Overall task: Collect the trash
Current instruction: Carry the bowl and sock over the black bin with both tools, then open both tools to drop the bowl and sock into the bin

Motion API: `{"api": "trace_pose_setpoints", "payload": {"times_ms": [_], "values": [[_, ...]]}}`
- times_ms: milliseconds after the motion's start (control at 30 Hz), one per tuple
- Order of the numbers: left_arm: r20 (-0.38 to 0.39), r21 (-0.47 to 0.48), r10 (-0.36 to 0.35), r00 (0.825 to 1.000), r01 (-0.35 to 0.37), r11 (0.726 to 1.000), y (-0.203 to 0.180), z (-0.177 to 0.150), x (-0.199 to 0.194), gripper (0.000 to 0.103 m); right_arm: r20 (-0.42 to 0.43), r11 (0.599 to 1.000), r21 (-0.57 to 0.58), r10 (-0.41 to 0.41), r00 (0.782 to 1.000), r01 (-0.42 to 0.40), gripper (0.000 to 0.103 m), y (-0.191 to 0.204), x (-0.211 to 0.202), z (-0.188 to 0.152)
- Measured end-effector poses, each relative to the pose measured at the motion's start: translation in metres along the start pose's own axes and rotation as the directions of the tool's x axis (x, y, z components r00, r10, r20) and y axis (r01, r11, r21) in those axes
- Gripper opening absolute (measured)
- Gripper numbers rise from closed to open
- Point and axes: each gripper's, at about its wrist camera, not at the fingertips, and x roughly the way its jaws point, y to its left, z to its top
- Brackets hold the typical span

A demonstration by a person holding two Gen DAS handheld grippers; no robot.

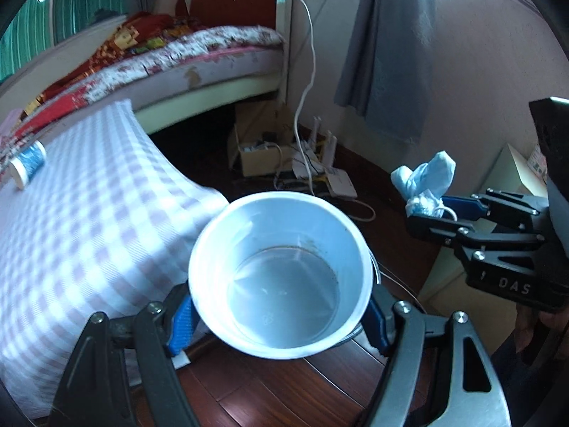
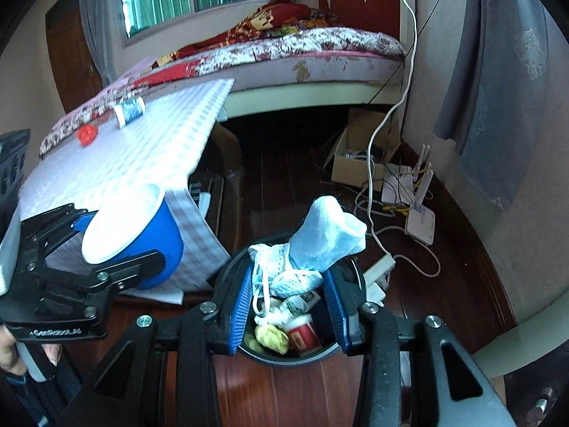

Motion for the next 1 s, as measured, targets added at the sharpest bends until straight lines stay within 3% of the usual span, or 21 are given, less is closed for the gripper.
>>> {"api": "trace_pose_setpoints", "payload": {"times_ms": [367,600,833,867,900,933,967,1000], "values": [[-0.1,-0.019,-0.04,0.994,0.038,0.999,-0.009,-0.014,0.045,0.076,-0.128,1.0,-0.02,0.002,0.992,-0.005,0.041,-0.024,0.041,-0.027],[-0.181,-0.057,-0.061,0.982,0.051,0.997,-0.003,-0.019,0.083,0.076,-0.21,0.997,-0.076,0.011,0.978,-0.028,0.042,-0.024,0.082,-0.036],[-0.199,-0.078,-0.102,0.975,0.087,0.993,-0.001,-0.022,0.102,0.078,-0.262,0.989,-0.128,0.043,0.964,-0.079,0.043,-0.017,0.117,-0.04],[-0.199,-0.09,-0.12,0.973,0.103,0.991,0.0,-0.023,0.105,0.078,-0.272,0.986,-0.145,0.042,0.961,-0.084,0.048,-0.015,0.123,-0.041],[-0.211,-0.114,-0.145,0.967,0.123,0.986,0.001,-0.025,0.109,0.08,-0.282,0.985,-0.15,0.044,0.958,-0.09,0.061,-0.014,0.128,-0.042],[-0.223,-0.139,-0.164,0.961,0.136,0.981,0.004,-0.027,0.113,0.092,-0.294,0.983,-0.158,0.039,0.955,-0.089,0.069,-0.013,0.133,-0.045],[-0.222,-0.172,-0.182,0.958,0.145,0.974,0.008,-0.03,0.115,0.096,-0.3,0.982,-0.178,0.015,0.954,-0.071,0.077,-0.011,0.137,-0.047],[-0.216,-0.191,-0.174,0.961,0.133,0.973,0.01,-0.032,0.116,0.096,-0.3,0.979,-0.194,-0.007,0.954,-0.054,0.078,-0.011,0.139,-0.049]]}}
